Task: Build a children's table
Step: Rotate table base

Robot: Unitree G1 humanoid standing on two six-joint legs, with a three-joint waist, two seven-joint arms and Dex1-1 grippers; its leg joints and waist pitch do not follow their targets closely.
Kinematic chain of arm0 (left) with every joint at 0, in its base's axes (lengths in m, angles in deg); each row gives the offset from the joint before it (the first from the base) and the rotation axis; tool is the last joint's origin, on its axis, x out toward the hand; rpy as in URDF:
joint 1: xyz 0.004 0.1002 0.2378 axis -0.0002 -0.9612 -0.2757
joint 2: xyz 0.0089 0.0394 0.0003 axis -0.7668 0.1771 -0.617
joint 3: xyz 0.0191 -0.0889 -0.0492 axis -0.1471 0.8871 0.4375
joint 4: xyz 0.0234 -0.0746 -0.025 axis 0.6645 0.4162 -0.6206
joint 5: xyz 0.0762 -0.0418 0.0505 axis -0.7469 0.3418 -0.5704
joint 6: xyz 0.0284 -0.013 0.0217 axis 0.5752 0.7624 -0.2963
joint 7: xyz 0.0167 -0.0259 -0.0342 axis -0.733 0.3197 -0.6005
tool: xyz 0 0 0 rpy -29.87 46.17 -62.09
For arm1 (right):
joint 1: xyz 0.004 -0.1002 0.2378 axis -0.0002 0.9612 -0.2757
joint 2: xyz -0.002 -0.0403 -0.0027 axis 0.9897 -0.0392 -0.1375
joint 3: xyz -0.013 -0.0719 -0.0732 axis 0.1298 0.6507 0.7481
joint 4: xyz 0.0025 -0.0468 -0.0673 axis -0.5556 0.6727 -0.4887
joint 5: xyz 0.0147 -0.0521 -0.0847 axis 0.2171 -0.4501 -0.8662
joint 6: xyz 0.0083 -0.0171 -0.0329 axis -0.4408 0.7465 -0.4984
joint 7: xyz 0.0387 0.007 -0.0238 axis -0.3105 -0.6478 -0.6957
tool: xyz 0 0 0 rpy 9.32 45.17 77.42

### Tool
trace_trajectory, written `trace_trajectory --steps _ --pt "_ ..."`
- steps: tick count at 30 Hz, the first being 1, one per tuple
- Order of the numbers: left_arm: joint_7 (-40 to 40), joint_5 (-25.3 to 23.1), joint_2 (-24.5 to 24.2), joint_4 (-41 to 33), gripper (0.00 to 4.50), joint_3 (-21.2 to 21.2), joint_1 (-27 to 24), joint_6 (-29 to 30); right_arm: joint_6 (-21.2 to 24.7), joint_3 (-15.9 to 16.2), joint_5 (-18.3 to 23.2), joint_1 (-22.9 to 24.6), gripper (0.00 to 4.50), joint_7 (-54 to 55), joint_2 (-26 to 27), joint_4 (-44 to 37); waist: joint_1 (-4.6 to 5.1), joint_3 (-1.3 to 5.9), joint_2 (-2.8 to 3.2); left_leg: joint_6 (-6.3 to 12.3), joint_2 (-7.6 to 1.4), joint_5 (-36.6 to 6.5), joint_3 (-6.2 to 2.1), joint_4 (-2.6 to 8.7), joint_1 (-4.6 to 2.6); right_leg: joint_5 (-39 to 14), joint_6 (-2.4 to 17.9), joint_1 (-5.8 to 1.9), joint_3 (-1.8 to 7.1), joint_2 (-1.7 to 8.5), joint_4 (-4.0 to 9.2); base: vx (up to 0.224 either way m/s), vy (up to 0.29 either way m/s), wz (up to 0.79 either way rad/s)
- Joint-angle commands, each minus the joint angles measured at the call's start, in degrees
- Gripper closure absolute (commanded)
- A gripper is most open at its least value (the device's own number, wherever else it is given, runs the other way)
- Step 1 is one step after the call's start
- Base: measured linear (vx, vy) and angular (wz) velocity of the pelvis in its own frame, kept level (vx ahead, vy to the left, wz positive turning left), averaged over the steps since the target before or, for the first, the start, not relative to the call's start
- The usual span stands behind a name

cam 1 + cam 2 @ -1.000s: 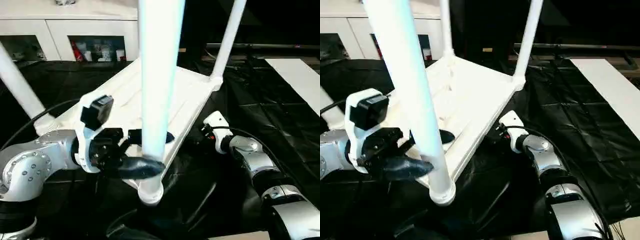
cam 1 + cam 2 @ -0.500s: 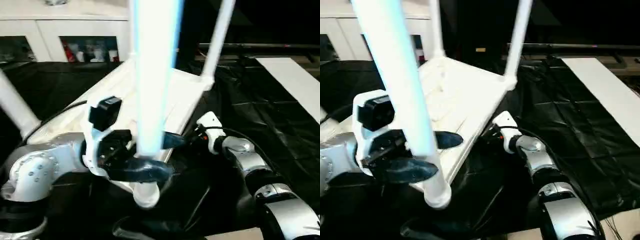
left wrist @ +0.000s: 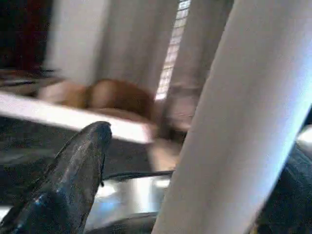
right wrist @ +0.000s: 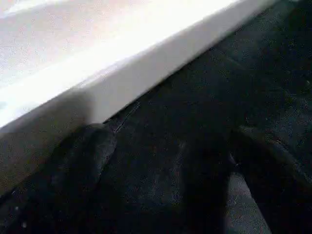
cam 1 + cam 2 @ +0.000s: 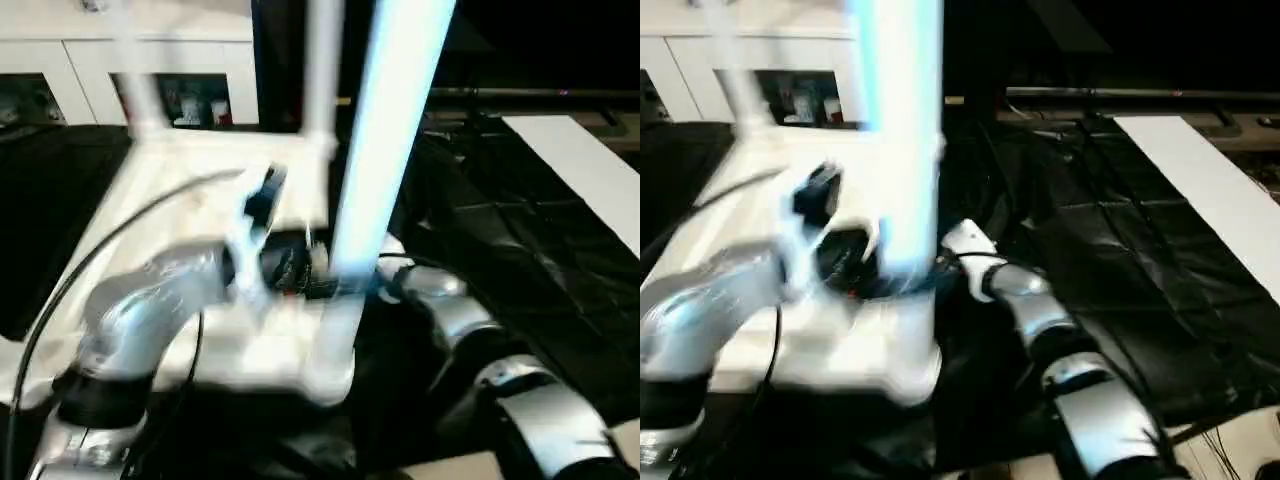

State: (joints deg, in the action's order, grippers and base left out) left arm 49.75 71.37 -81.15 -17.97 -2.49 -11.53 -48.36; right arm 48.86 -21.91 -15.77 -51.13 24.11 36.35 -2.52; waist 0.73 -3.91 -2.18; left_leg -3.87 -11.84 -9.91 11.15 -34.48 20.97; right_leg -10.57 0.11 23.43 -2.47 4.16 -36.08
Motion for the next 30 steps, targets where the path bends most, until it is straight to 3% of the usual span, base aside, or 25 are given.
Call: trace_trajectory --steps 1,5,9,10,13,14,16,19,21,24,28,30 --pt "-4.8 -6.6 -1.5 4.9 0.00 -0.2 1.0 -3.5 0.3 -0.3 -0.5 -1.1 0.03 1.4 0.0 0.9 -0.51 3.70 0.38 -2.65 -0.84 -20.2 -0.95 3.92 -0.72 -25.2 8.0 -1.97 2.02 2.64 5.41 0.000 0.000 0.00" --pt "-8.4 -13.4 -2.5 9.5 0.00 -1.2 2.3 -8.6 0.0 -1.5 0.7 -1.2 0.03 1.2 -1.0 0.8 -0.64 3.74 0.43 -2.71 -0.86 -20.8 -1.03 3.95 -0.76 -25.7 7.9 -1.84 1.96 2.70 5.47 0.000 0.000 0.00" --pt "-10.9 -16.1 -1.0 11.6 0.00 -0.5 2.7 -11.1 -0.6 -2.3 1.5 -0.1 0.03 -0.9 -3.1 -0.4 -1.06 3.94 0.70 -2.27 -0.96 -19.8 -0.84 3.88 -0.68 -21.3 9.9 -1.89 2.05 2.64 5.07 0.000 0.000 0.00" --pt "-10.9 -16.1 -1.0 11.6 0.00 -0.5 2.7 -11.1 -0.6 -2.3 1.5 -0.1 0.03 -0.9 -3.1 -0.4 -1.07 3.96 0.53 -2.04 -0.91 -19.4 -0.81 3.88 -0.55 -20.7 10.2 -2.01 2.04 2.63 5.07 0.000 0.000 0.00" --pt "-8.2 -17.0 -0.8 12.3 0.00 -2.2 2.5 -13.2 -1.4 -3.4 2.6 1.7 0.03 -2.2 -5.7 -2.9 -1.59 4.23 0.62 -1.13 -0.89 -16.7 -0.58 3.72 -0.45 -16.3 11.6 -2.28 2.14 2.65 4.72 0.000 0.000 0.00" --pt "-6.3 -17.7 -1.7 12.7 0.00 -4.0 2.2 -13.7 -1.4 -3.9 3.2 2.5 0.03 -3.0 -6.8 -4.3 -1.73 4.24 0.95 -0.97 -0.86 -16.2 -0.63 3.75 -0.41 -15.5 11.8 -2.40 2.13 2.67 4.66 0.000 0.000 0.00" --pt "-4.1 -20.2 -3.2 13.8 0.00 -6.7 1.8 -15.7 -1.3 -4.0 3.5 3.5 0.03 -4.1 -8.0 -6.0 -2.02 4.42 0.74 -0.17 -0.83 -14.5 -0.52 3.65 -0.37 -12.6 12.2 -2.50 2.11 2.46 4.43 0.000 0.000 0.00" --pt "-1.2 -24.0 -5.3 16.3 0.00 -10.2 1.3 -19.1 -0.4 -3.9 3.9 5.0 0.03 -6.7 -9.8 -8.7 -2.33 4.74 1.33 0.52 -0.77 -11.7 -0.51 3.53 -0.23 -7.2 13.6 -2.91 2.09 2.45 3.91 0.000 0.000 0.00" --pt "3.0 -25.3 -6.4 19.9 0.00 -11.2 0.9 -20.9 0.5 -3.4 4.1 7.3 0.03 -11.1 -13.0 -12.9 -2.44 4.82 1.35 1.03 -0.80 -10.6 -0.33 3.40 -0.19 -4.3 14.6 -2.97 2.13 2.43 3.62 0.000 0.000 0.00" --pt "3.8 -26.9 -7.0 23.5 0.17 -11.9 1.5 -21.8 1.6 -2.0 3.9 9.4 0.01 -15.5 -15.5 -16.7 -2.85 4.64 1.29 1.37 -0.72 -11.6 -0.19 3.41 -0.37 -5.2 14.9 -2.96 2.09 2.31 3.95 0.000 0.000 0.00" --pt "5.5 -31.4 -9.3 28.0 0.38 -15.5 2.4 -22.9 2.9 0.3 3.5 12.4 0.00 -21.2 -18.4 -22.1 -2.94 4.17 1.69 0.23 -0.84 -17.0 -0.45 3.83 -0.74 -14.0 12.5 -2.66 2.02 2.40 5.00 0.000 0.000 0.00" --pt "7.0 -32.9 -10.4 29.4 0.61 -17.2 2.7 -22.7 3.7 1.2 3.5 13.8 0.00 -23.0 -19.6 -24.8 -3.02 4.17 1.83 -0.05 -0.84 -17.1 -0.61 3.86 -0.64 -15.2 12.3 -2.73 2.08 2.53 5.00 0.000 0.000 0.00"
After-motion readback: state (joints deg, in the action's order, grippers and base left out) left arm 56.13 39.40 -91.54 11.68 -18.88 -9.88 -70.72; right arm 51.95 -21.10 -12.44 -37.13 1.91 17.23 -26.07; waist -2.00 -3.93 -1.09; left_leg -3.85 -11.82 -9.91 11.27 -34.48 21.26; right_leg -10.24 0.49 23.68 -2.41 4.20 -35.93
